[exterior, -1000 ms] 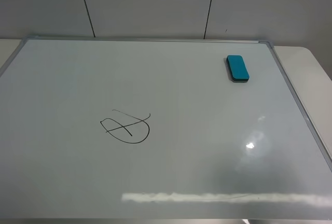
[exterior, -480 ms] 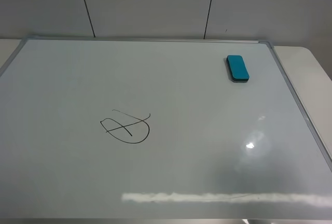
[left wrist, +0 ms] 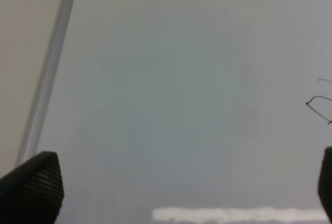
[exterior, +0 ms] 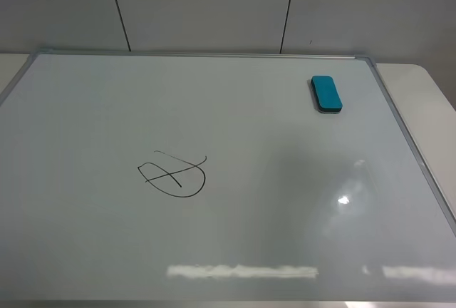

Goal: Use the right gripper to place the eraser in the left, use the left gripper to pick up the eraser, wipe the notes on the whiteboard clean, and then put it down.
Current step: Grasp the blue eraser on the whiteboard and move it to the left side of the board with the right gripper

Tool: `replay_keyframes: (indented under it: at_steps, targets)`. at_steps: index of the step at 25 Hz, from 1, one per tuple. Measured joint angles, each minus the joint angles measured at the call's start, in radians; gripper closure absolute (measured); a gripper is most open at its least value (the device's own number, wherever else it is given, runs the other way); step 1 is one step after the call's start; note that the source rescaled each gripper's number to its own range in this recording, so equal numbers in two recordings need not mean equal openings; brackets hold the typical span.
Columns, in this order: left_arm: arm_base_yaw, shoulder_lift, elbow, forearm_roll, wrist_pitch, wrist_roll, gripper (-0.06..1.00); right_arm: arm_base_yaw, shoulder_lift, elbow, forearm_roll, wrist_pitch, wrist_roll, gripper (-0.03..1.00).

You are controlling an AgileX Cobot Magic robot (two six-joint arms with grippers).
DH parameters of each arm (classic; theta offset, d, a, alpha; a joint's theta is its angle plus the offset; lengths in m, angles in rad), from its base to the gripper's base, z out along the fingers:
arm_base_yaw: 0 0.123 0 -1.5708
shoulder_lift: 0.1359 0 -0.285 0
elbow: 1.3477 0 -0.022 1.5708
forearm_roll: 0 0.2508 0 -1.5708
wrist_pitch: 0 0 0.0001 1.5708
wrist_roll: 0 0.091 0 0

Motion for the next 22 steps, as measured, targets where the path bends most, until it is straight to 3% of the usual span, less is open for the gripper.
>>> replay_keyframes:
  at_steps: [12,14,17,19,20,22]
  targets:
    - [0.0,0.0,0.0,0.0,0.0,0.0,-0.06,0.0,0.703,-0.465,0.088,-0.085,-0.061,-0.03]
    - [0.0,0.0,0.0,0.0,0.0,0.0,-0.06,0.0,0.793,-0.519,0.106,-0.086,-0.064,0.01]
    - [0.0,0.0,0.0,0.0,0.0,0.0,-0.06,0.0,0.91,-0.595,0.125,-0.088,-0.061,0.26]
    - [0.0,0.0,0.0,0.0,0.0,0.0,-0.06,0.0,0.976,-0.634,0.159,-0.085,-0.049,0.64]
    - [0.0,0.0,0.0,0.0,0.0,0.0,-0.06,0.0,1.007,-0.65,0.178,-0.085,-0.043,0.77]
    - [0.0,0.0,0.0,0.0,0.0,0.0,-0.06,0.005,1.057,-0.672,0.197,-0.086,-0.04,0.89]
